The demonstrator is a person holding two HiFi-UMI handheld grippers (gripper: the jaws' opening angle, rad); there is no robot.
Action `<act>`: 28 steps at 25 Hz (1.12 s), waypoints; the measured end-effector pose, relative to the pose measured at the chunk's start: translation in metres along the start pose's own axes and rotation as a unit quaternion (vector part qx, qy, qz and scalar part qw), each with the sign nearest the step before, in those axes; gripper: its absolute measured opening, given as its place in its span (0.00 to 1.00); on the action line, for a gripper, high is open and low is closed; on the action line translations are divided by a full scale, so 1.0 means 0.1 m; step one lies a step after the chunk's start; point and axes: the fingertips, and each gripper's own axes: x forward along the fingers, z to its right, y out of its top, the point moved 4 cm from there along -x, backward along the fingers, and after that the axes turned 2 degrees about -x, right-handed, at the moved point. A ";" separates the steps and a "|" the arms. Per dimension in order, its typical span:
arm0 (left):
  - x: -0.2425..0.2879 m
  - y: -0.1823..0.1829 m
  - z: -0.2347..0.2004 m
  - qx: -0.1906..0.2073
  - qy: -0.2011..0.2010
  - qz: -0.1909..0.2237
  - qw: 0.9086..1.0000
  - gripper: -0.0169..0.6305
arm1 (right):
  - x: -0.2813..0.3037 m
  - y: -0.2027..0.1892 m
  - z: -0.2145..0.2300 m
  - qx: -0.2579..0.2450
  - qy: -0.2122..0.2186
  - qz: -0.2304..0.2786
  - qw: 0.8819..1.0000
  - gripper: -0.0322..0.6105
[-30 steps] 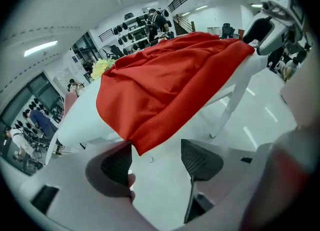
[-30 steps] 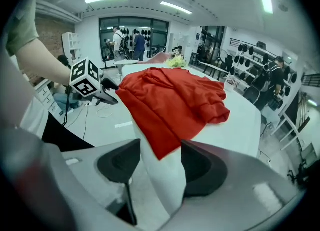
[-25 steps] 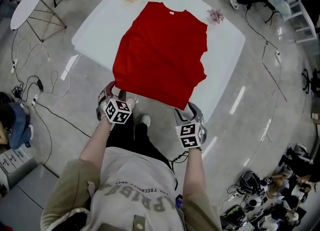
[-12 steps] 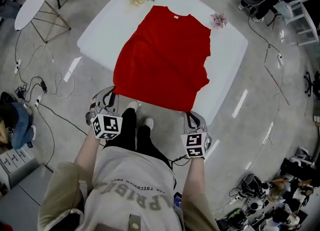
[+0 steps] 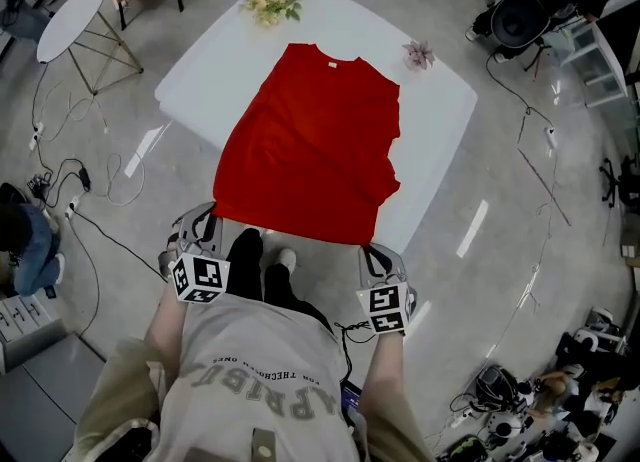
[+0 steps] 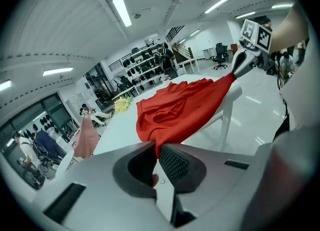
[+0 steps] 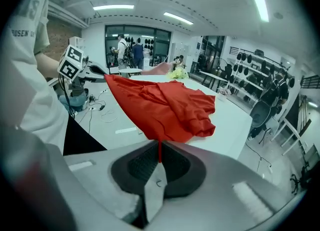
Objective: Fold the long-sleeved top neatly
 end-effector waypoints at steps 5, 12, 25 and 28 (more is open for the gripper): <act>-0.01 0.35 -0.12 0.009 0.028 0.005 1.000 0.06 | -0.15 0.27 0.24 -0.012 0.011 0.031 0.999 0.08; 0.44 0.91 -0.48 0.038 0.027 0.016 0.999 0.06 | 0.03 0.70 0.77 -0.003 0.009 0.039 0.999 0.08; 2.08 1.34 -0.99 0.092 -0.082 -0.110 0.986 0.06 | 1.04 1.13 1.82 0.077 0.002 -0.066 0.995 0.08; 2.42 1.37 -1.08 0.094 -0.099 -0.140 0.981 0.06 | 1.25 1.23 1.99 0.100 -0.008 -0.093 0.991 0.08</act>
